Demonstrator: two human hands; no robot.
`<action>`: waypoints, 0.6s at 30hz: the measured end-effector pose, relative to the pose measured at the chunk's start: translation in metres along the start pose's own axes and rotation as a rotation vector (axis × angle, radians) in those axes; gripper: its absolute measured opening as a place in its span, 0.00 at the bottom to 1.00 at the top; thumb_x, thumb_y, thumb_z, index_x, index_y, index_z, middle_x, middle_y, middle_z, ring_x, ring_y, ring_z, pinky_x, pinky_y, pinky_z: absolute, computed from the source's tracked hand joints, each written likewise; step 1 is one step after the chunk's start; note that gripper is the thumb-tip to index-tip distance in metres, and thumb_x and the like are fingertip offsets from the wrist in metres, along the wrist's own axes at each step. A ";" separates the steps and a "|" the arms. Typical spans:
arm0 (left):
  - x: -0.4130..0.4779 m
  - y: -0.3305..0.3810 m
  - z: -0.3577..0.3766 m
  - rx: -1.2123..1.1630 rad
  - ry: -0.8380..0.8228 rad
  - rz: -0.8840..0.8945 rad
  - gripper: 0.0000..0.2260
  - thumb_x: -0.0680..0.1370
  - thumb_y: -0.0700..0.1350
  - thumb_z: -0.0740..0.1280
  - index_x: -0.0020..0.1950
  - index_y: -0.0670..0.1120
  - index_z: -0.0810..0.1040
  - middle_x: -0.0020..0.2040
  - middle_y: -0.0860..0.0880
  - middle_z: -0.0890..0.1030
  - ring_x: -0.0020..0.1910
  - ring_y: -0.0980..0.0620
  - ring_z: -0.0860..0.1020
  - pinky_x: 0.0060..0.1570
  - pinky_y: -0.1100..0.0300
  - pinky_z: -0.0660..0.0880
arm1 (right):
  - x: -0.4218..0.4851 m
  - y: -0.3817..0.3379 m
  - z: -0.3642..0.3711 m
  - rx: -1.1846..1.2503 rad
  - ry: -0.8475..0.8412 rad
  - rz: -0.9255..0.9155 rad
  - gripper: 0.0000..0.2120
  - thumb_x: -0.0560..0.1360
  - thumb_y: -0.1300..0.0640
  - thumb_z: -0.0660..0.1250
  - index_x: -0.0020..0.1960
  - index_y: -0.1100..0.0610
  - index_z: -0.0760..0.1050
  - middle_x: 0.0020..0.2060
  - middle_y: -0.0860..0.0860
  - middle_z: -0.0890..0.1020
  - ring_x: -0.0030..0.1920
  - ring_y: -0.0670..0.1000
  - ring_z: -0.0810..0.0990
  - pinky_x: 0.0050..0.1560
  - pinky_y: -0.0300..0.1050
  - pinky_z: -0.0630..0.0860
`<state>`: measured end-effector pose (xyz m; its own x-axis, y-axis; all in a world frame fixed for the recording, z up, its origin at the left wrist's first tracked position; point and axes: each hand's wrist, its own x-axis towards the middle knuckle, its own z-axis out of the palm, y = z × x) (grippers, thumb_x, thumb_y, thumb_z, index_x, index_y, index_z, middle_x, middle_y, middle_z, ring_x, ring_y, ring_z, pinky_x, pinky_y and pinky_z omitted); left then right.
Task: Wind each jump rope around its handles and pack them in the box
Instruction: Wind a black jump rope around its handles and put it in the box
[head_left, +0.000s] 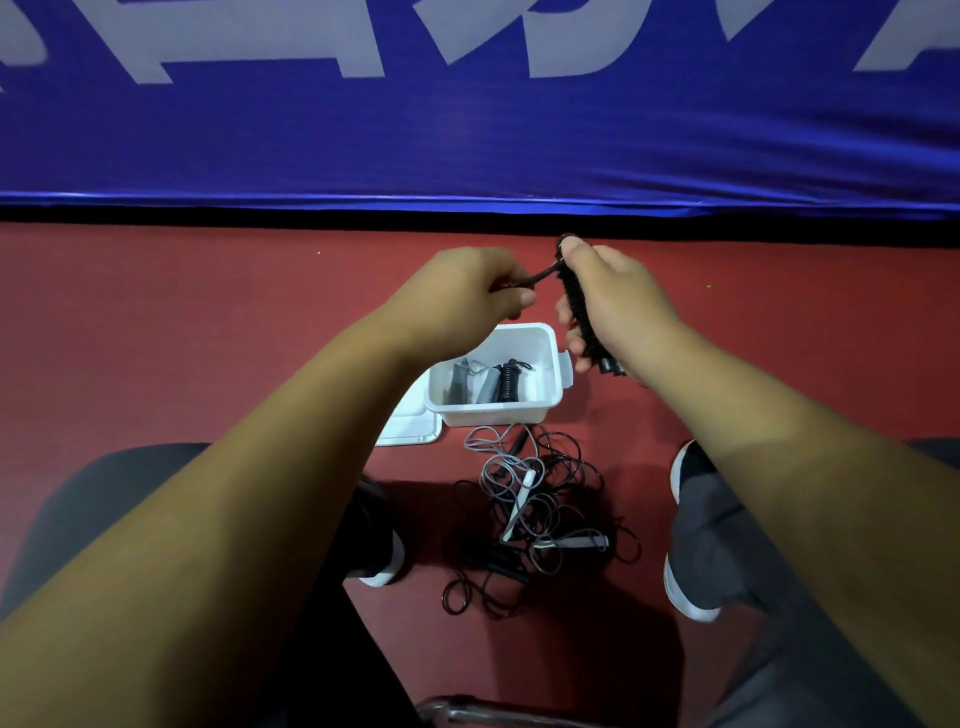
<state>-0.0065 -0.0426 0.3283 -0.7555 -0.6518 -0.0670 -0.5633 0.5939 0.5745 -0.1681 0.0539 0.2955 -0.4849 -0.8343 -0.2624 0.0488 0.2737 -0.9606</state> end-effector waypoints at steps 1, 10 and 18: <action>-0.001 -0.001 0.002 0.020 0.003 -0.021 0.08 0.83 0.54 0.68 0.57 0.52 0.83 0.46 0.54 0.82 0.44 0.54 0.78 0.43 0.59 0.69 | 0.000 0.001 0.000 -0.040 0.007 -0.027 0.16 0.84 0.39 0.62 0.48 0.51 0.74 0.34 0.54 0.80 0.26 0.55 0.75 0.26 0.48 0.76; -0.006 0.002 0.004 -0.390 -0.056 -0.642 0.20 0.86 0.55 0.64 0.46 0.38 0.74 0.33 0.42 0.77 0.20 0.51 0.76 0.22 0.62 0.74 | 0.001 0.005 -0.003 -0.277 0.134 -0.147 0.14 0.82 0.40 0.62 0.50 0.50 0.76 0.36 0.54 0.83 0.26 0.55 0.80 0.26 0.54 0.82; 0.006 0.000 0.023 -1.245 -0.152 -0.818 0.11 0.88 0.43 0.59 0.65 0.36 0.69 0.67 0.33 0.76 0.52 0.36 0.86 0.33 0.53 0.85 | -0.001 0.014 0.004 -0.576 0.165 -0.371 0.15 0.80 0.37 0.64 0.51 0.49 0.75 0.34 0.49 0.81 0.30 0.51 0.81 0.33 0.56 0.81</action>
<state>-0.0191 -0.0359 0.3086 -0.4516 -0.4960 -0.7416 -0.2575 -0.7234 0.6406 -0.1633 0.0566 0.2820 -0.5084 -0.8506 0.1345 -0.5938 0.2331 -0.7701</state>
